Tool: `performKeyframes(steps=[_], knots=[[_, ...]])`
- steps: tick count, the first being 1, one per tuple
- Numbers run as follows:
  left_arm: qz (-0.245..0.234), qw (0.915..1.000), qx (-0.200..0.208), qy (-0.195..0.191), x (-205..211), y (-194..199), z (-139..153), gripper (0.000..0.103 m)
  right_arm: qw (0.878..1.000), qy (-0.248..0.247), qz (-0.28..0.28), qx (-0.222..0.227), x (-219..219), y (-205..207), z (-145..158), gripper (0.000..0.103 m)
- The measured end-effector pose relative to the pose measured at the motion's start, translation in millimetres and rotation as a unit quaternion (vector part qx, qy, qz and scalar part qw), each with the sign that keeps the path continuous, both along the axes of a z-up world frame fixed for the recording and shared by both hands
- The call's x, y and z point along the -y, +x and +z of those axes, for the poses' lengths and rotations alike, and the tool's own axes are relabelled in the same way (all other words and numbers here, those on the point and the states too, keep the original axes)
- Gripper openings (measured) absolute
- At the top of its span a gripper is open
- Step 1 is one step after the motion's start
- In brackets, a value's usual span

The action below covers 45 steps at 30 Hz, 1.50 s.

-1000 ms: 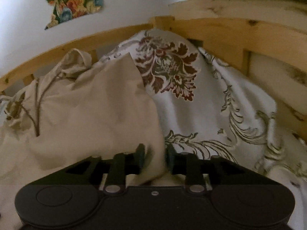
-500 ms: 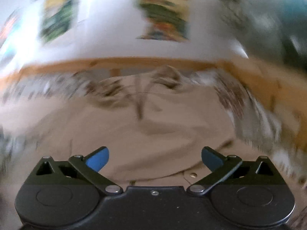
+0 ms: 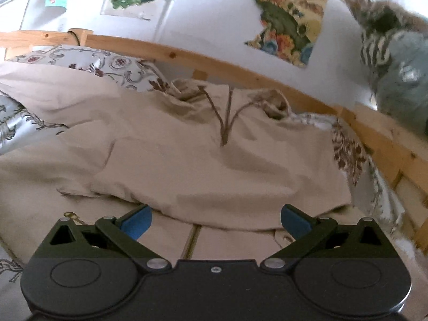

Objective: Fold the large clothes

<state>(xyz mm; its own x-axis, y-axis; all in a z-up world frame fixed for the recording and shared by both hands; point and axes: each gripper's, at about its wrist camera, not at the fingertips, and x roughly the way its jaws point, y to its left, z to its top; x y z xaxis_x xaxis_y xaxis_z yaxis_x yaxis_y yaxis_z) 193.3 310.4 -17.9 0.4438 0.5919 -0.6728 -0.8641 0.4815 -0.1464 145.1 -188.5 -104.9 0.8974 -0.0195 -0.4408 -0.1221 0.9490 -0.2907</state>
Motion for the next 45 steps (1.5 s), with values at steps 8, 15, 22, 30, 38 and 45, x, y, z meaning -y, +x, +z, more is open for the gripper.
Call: performKeyframes(steps=[8, 15, 22, 30, 38, 45], knots=[[-0.035, 0.9979, 0.041, 0.036, 15.4, -12.9, 17.0, 0.019, 1.000, 0.015, -0.005, 0.003, 3.6, 1.9, -0.3, 0.102], [-0.055, 0.9934, 0.099, -0.020, 23.8, -49.6, 1.3, 0.077, 1.000, 0.011, -0.007, 0.018, 5.2, -4.8, 5.9, 0.102], [-0.046, 0.9911, 0.108, -0.063, 15.6, -32.6, -10.8, 0.087, 1.000, -0.011, -0.010, 0.015, 2.8, -0.8, -2.5, 0.102], [-0.018, 0.9963, 0.078, -0.031, 21.3, -14.1, -4.7, 0.015, 1.000, -0.004, -0.011, 0.008, 3.6, 3.5, -8.2, 0.102], [-0.144, 0.9695, 0.164, 0.112, 94.3, -13.0, 67.0, 0.005, 0.999, -0.004, -0.021, 0.029, 6.9, -1.4, -1.5, 0.102], [-0.382, 0.8736, 0.235, 0.188, 213.9, -3.6, 134.0, 0.005, 0.998, 0.001, -0.046, 0.050, 20.1, -2.4, 5.2, 0.102]])
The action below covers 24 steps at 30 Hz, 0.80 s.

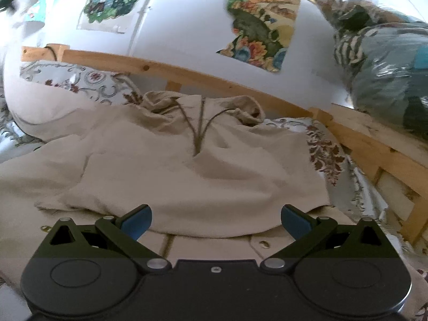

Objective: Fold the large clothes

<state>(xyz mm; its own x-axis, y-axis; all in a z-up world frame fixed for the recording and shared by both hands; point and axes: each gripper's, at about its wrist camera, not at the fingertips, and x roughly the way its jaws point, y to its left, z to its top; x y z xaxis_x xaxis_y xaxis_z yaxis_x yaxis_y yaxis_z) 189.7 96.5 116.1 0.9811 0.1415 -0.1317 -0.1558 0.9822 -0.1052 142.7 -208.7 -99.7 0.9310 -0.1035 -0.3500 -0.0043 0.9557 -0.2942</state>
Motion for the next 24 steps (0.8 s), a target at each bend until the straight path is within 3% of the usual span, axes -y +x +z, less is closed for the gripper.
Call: performKeyframes(steps=[2, 6, 8, 9, 11, 12, 13, 14, 16, 17, 21, 24], knots=[[-0.075, 0.9969, 0.011, 0.020, 42.9, -1.3, 9.8, 0.005, 1.000, -0.003, -0.018, 0.008, 10.2, 2.9, 1.8, 0.102], [-0.220, 0.9747, 0.012, 0.039, 121.8, -3.3, 3.6, 0.006, 0.997, -0.012, -0.078, 0.024, 42.0, 10.2, 5.7, 0.102], [-0.290, 0.9566, -0.015, 0.026, 155.9, -1.6, -15.9, 0.008, 0.992, 0.002, -0.121, 0.032, 63.4, 13.2, 7.4, 0.102], [-0.335, 0.9411, -0.045, 0.013, 170.8, -0.2, -29.4, 0.013, 0.989, 0.013, -0.143, 0.037, 73.0, 14.3, 7.8, 0.102], [-0.389, 0.9157, -0.101, -0.008, 186.5, 2.0, -55.4, 0.040, 0.982, 0.027, -0.183, 0.043, 91.6, 16.6, 6.0, 0.102], [-0.405, 0.9054, -0.126, -0.012, 189.7, 1.2, -67.8, 0.064, 0.979, 0.031, -0.196, 0.043, 98.9, 17.6, 4.5, 0.102], [-0.411, 0.9005, -0.142, -0.014, 189.3, -0.7, -78.0, 0.076, 0.977, 0.034, -0.206, 0.043, 104.9, 18.2, 3.0, 0.102], [-0.414, 0.8975, -0.153, -0.011, 186.2, -3.6, -87.1, 0.078, 0.976, 0.039, -0.212, 0.041, 110.6, 18.1, 1.9, 0.102], [-0.412, 0.8945, -0.173, 0.012, 173.2, -9.6, -103.4, 0.081, 0.974, 0.052, -0.216, 0.040, 118.5, 16.4, 0.8, 0.102], [-0.402, 0.8975, -0.180, 0.020, 162.3, -10.9, -108.5, 0.082, 0.973, 0.058, -0.218, 0.040, 121.3, 15.5, 1.5, 0.102], [-0.315, 0.9187, -0.235, 0.037, 118.0, -2.9, -137.5, 0.088, 0.973, 0.102, -0.198, 0.056, 122.4, 9.7, 8.4, 0.102], [-0.220, 0.9330, -0.277, 0.066, 86.6, 14.0, -160.1, 0.088, 0.975, 0.159, -0.151, 0.034, 118.7, 14.0, 10.9, 0.102]])
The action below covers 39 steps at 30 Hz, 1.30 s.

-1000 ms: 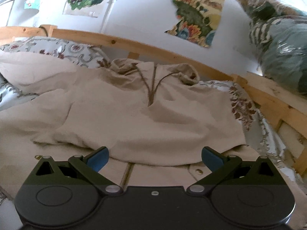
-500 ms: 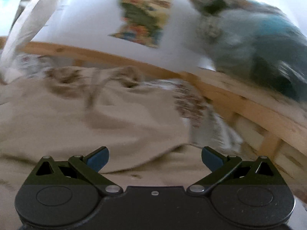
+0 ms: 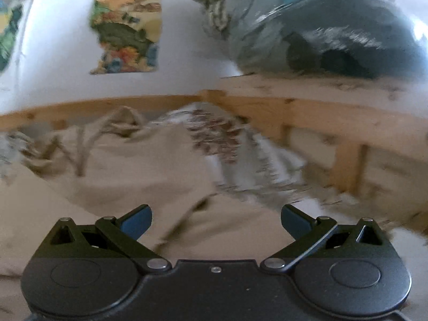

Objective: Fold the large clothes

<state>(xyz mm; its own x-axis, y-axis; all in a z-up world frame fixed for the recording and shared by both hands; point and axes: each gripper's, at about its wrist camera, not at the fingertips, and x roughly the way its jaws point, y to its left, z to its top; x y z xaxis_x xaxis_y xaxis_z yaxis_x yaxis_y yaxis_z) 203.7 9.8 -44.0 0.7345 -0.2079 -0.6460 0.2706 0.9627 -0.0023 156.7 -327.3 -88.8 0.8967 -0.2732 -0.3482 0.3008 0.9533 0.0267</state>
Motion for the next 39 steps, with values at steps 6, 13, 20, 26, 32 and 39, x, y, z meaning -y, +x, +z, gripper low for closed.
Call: performKeyframes(steps=[6, 13, 20, 26, 32, 39], knots=[[0.133, 0.9909, -0.010, 0.022, -61.4, 41.1, -35.7, 0.088, 0.991, 0.104, 0.048, -0.075, -5.5, 14.6, -21.7, 0.077], [0.144, 0.9887, -0.004, -0.040, -90.7, 80.6, -48.1, 0.082, 0.976, 0.156, 0.094, -0.123, -9.1, 21.6, -50.2, 0.007], [0.133, 0.9844, -0.011, -0.115, -102.7, 112.8, -55.0, 0.082, 0.993, 0.085, 0.075, -0.045, -11.1, 18.2, -23.8, 0.000], [0.162, 0.9817, -0.037, -0.094, -102.2, 141.8, -77.0, 0.082, 0.994, 0.091, 0.048, -0.046, 16.8, 22.9, -19.1, 0.001], [0.160, 0.9821, -0.052, -0.085, -102.9, 147.1, -95.1, 0.075, 0.963, 0.241, 0.086, -0.079, 19.3, 33.2, -45.9, 0.046], [0.142, 0.9870, -0.030, -0.068, -75.6, 130.1, -75.8, 0.019, 0.982, 0.149, 0.106, -0.040, -0.8, 27.1, -34.1, 0.001]])
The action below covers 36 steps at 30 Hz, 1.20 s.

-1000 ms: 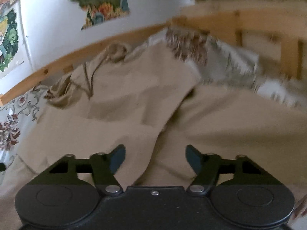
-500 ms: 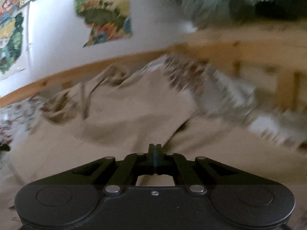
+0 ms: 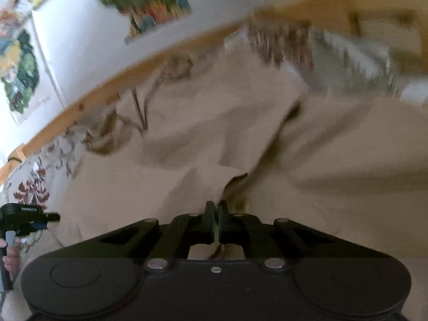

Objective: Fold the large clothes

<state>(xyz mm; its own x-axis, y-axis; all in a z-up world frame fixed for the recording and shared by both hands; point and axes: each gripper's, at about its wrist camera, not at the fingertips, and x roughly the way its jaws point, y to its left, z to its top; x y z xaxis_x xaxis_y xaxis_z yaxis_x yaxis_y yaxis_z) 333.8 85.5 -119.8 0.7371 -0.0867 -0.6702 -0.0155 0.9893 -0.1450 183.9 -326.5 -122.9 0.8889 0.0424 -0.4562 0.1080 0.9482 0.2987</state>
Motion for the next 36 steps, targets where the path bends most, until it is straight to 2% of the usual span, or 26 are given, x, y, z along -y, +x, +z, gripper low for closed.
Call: performKeyframes(steps=[2, 3, 5, 6, 7, 8, 10, 12, 14, 16, 19, 21, 23, 28, 31, 34, 36], knots=[[-0.002, 0.9998, 0.005, 0.020, 6.6, -7.1, 4.4, 0.012, 0.999, -0.031, -0.015, 0.026, 1.3, -4.6, 13.2, 0.000], [-0.003, 0.9995, -0.002, 0.031, 8.6, -8.1, 4.9, 0.012, 0.998, -0.044, -0.024, 0.027, 3.2, -4.8, 14.9, 0.000], [-0.002, 0.9983, -0.032, 0.048, 9.6, -5.8, 3.0, 0.019, 0.997, -0.062, -0.033, 0.015, 8.0, -1.9, 9.5, 0.000], [0.006, 0.9975, -0.047, 0.052, 8.2, -5.3, 2.4, 0.025, 0.997, -0.067, -0.025, -0.002, 8.3, 3.1, 4.3, 0.001], [0.014, 0.9973, -0.054, 0.047, 4.8, -7.4, 4.0, 0.032, 0.997, -0.072, -0.022, -0.027, 7.7, 8.7, -2.2, 0.006], [0.020, 0.9975, -0.055, 0.039, 0.5, -11.1, 7.4, 0.037, 0.996, -0.075, -0.031, -0.038, 7.4, 9.9, -6.6, 0.019], [0.030, 0.9977, -0.055, 0.027, -8.0, -19.6, 14.7, 0.059, 0.995, -0.085, -0.046, -0.028, 6.2, 5.7, -5.5, 0.029], [0.040, 0.9971, -0.056, 0.033, -12.2, -29.1, 22.2, 0.066, 0.994, -0.101, -0.037, -0.008, 1.7, -0.1, 2.8, 0.034], [0.038, 0.9966, -0.055, 0.046, -14.4, -40.8, 28.8, 0.077, 0.993, -0.119, -0.015, 0.003, -5.5, -3.1, 8.3, 0.050], [0.039, 0.9960, -0.055, 0.058, -10.0, -54.1, 35.8, 0.096, 0.991, -0.136, 0.010, -0.007, -15.2, -1.4, 5.9, 0.056], [0.028, 0.9963, -0.052, 0.062, -0.9, -72.0, 58.2, 0.099, 0.990, -0.141, 0.024, -0.021, -19.2, -5.3, 1.8, 0.057], [0.018, 0.9963, -0.052, 0.066, 3.6, -82.8, 81.3, 0.099, 0.991, -0.129, 0.021, -0.014, -18.6, -9.8, 5.4, 0.066], [0.014, 0.9940, -0.046, 0.099, 10.4, -96.3, 113.2, 0.099, 0.994, -0.111, 0.006, -0.002, -15.8, -17.7, 11.2, 0.081], [-0.029, 0.9785, -0.009, 0.204, 23.6, -132.7, 194.5, 0.102, 0.996, -0.084, -0.018, 0.025, -5.2, -26.2, 27.3, 0.088], [-0.050, 0.9688, 0.008, 0.243, 33.7, -140.6, 231.0, 0.102, 0.996, -0.076, -0.027, 0.035, -0.2, -29.9, 34.4, 0.091], [-0.081, 0.9651, 0.022, 0.248, 47.6, -139.3, 244.8, 0.102, 0.996, -0.076, -0.031, 0.046, 3.4, -36.8, 41.2, 0.096], [-0.102, 0.9628, 0.028, 0.249, 56.6, -130.2, 240.3, 0.102, 0.995, -0.076, -0.036, 0.051, 6.1, -40.1, 44.8, 0.098]])
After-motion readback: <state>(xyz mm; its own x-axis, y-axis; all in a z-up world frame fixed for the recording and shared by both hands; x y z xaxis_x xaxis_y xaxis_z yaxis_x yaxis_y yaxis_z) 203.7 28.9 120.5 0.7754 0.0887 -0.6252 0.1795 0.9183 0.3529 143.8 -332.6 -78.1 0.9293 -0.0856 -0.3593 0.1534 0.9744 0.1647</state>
